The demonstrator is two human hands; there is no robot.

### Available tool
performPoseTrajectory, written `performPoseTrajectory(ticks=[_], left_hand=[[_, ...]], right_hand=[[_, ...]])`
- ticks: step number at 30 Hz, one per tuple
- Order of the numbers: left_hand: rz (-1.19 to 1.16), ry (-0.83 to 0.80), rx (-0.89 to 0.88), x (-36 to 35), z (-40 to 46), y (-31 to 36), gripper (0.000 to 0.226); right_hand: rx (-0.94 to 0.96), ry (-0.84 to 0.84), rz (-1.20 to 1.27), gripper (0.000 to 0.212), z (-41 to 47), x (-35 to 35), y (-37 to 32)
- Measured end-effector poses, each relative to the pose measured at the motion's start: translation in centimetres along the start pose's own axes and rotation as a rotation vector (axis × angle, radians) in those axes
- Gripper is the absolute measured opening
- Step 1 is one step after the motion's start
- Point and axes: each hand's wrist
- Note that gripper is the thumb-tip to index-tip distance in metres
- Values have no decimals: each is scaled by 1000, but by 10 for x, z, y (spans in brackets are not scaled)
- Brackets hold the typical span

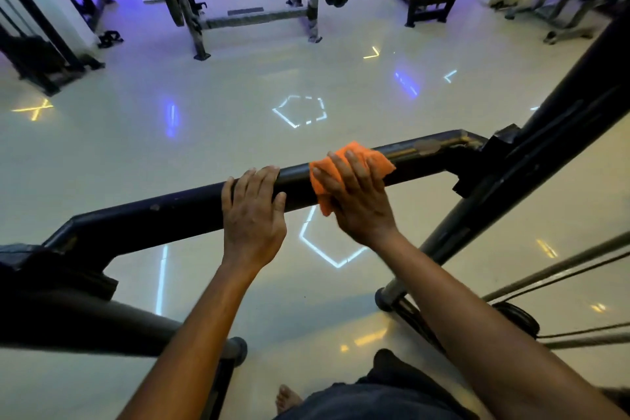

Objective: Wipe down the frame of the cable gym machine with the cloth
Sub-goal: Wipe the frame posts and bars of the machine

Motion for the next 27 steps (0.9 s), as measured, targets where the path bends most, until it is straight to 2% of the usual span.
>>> performPoseTrajectory(ticks=[3, 5, 7, 10, 13, 17, 21, 24, 27], left_hand=[[7, 31, 23, -7, 3, 12, 48], [5, 51, 61, -14, 6, 23, 46], [-26, 56, 103, -19, 11, 34, 45], [-52, 36, 110, -24, 20, 45, 41], [-39, 25, 107, -30, 26, 55, 40], [5, 37, 101, -44, 30, 72, 42], [70, 70, 146, -57, 31, 88, 48], [110, 66, 183, -63, 32, 95, 49], [167, 72, 216, -67, 35, 105, 53]], right_hand=[[-137, 22, 28, 61, -12, 9, 54], [-292, 45, 84, 53, -9, 6, 44], [-357, 42, 146, 52, 2, -1, 8], [-161, -7, 154, 53, 5, -3, -11], [25, 29, 64, 52, -4, 6, 45], [-164, 57, 65, 54, -20, 10, 107], [-278, 40, 137, 52, -12, 0, 68], [-156, 29, 130, 54, -13, -5, 64], [58, 68, 30, 54, -19, 2, 115]])
Point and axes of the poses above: each hand's wrist, its own z-axis towards the middle knuckle, its own x-axis out of the back of the hand, y = z × x, and after that the axes turned 8 degrees about -y, right-handed
